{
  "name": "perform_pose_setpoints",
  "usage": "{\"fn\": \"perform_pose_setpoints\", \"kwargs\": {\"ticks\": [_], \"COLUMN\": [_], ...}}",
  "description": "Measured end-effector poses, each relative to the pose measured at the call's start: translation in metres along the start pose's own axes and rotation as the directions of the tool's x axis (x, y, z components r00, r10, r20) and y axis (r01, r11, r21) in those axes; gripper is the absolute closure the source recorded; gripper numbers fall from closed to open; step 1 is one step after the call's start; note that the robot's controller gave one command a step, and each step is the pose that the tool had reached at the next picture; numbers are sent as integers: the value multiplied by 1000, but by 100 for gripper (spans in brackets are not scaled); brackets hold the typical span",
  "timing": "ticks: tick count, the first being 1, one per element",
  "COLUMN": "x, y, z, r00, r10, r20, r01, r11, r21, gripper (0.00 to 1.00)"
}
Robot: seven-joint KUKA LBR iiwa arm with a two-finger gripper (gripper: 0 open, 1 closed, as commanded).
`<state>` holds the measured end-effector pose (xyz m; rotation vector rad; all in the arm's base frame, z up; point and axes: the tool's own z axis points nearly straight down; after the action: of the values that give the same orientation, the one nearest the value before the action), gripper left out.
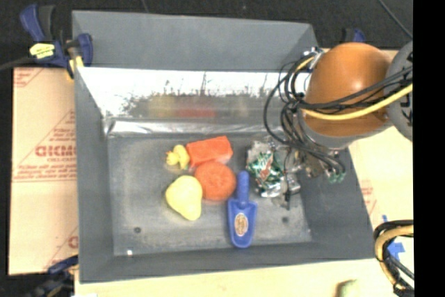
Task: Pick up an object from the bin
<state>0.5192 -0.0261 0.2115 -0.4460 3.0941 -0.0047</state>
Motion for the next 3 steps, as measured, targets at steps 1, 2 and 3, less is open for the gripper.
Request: {"fn": "perform_pose_setpoints", "kwargs": {"ticks": [1, 2, 3], "x": [5, 8, 2], "y": [-21, -27, -39], "z": [42, 71, 43], "r00": [984, 984, 985], "r10": [-177, -178, -174], "r20": [2, 0, 4], "r01": [177, 178, 174], "r11": [984, 984, 985], "r21": [2, -1, 1], "gripper": [0, 0, 100]}}
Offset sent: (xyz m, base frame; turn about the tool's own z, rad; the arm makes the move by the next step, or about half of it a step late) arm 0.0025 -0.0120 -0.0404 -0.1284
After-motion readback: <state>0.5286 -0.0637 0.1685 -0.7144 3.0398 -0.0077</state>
